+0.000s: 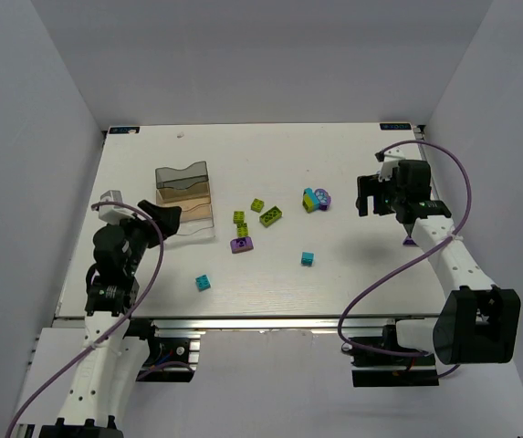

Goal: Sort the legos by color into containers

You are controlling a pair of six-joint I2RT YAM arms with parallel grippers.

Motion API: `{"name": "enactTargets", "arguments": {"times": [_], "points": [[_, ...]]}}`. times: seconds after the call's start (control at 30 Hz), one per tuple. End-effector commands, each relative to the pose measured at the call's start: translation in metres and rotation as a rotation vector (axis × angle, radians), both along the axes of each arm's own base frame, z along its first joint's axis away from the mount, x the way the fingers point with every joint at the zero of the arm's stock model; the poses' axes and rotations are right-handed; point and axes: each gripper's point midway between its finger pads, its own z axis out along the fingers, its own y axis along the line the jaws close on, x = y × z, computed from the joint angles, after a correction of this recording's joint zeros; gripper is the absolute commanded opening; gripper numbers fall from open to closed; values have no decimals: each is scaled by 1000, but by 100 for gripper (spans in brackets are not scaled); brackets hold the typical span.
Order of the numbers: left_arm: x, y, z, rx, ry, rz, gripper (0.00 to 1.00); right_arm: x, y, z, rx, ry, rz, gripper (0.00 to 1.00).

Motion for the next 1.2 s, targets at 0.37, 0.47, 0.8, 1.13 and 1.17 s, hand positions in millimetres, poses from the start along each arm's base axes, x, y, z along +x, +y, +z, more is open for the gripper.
{"name": "enactTargets", "arguments": {"times": [0.37, 0.47, 0.8, 1.13, 1.17], "points": [[-5, -31, -10, -46, 30, -183, 75, -51, 88, 24, 4, -113, 700, 90], [-5, -36, -16, -62, 53, -204, 17, -57, 93, 21, -34, -115, 787, 89], [-18, -70, -81, 37, 405, -244, 62, -116, 137, 19, 93, -143, 1216, 58], [-47, -65, -129, 227, 718, -16, 73, -107, 137, -2, 74, -81, 1085, 88], [-48, -66, -131, 232, 741, 0, 74, -106, 136, -3, 75, -74, 1078, 88]]}}
